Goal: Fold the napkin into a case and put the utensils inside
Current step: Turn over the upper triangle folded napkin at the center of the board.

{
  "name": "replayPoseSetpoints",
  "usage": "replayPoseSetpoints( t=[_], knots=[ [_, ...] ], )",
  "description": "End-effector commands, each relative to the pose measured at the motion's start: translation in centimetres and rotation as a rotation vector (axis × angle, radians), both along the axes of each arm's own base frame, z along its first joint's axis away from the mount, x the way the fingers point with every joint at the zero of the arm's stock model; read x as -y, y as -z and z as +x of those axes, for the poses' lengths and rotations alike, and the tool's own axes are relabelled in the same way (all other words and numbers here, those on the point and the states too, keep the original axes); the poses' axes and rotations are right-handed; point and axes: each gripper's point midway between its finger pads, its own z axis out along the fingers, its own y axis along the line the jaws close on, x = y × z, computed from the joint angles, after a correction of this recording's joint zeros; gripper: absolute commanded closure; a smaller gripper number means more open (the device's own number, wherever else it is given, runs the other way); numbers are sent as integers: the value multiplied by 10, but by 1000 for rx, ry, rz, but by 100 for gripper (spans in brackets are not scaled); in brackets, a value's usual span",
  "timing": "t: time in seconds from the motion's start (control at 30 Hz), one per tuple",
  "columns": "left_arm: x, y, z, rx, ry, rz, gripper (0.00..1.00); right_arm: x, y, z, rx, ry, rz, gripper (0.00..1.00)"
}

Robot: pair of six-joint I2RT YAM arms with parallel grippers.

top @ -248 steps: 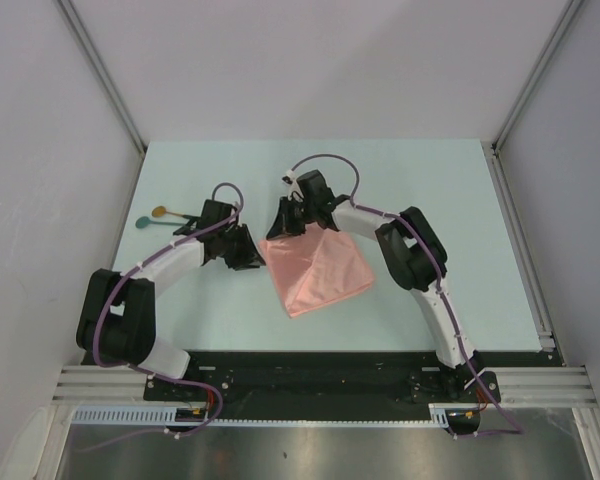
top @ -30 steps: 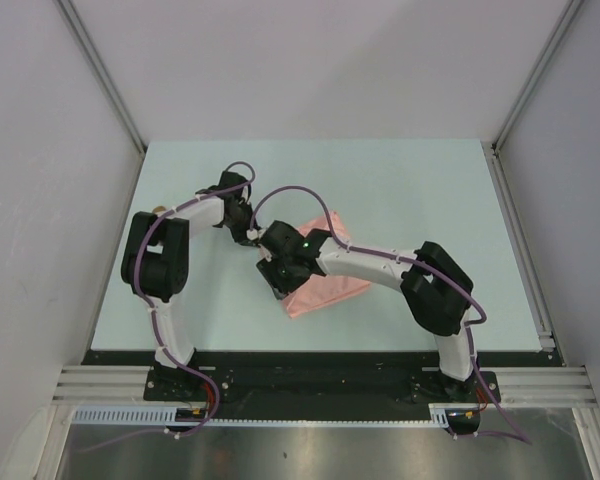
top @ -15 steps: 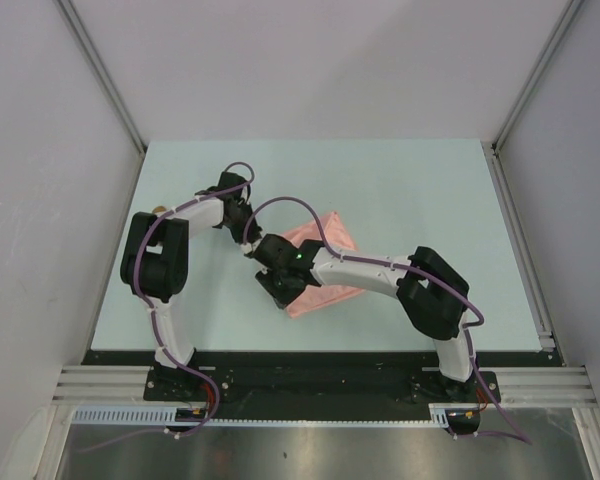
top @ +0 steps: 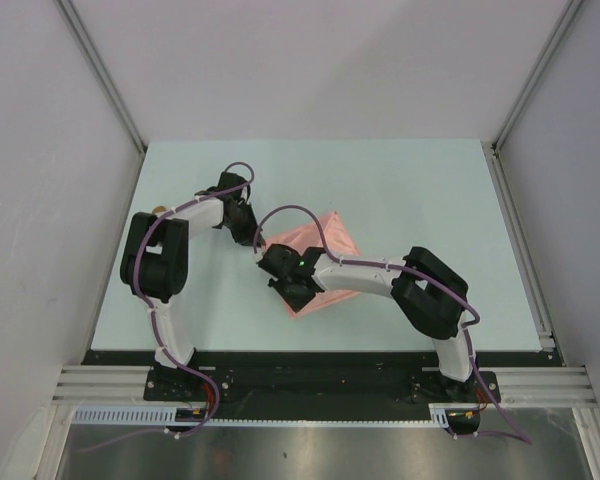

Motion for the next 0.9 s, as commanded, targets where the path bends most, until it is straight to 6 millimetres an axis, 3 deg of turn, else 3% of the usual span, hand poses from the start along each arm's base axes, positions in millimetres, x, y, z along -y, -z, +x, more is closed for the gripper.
replayPoseSetpoints(
  t=[0.0,0.1,0.43,0.57,0.7,0.87],
  knots=[
    [-2,9,-5,-17,-10,10,81,8,11,-9,-18,-5,-21,77],
    [-3,9,-5,-14,-11,16,82,5,8,-11,-14,-7,-15,77],
    [-3,7,-6,-12,-9,14,82,-19,-44,-1,35,16,132,74],
    [-3,6,-6,-6,-7,12,82,-23,-43,-2,27,16,140,70],
    [-2,5,-5,-4,-5,7,82,-27,-39,1,32,11,143,58],
    [-2,6,-6,-8,-2,9,82,-26,-27,4,35,4,94,56]
  ],
)
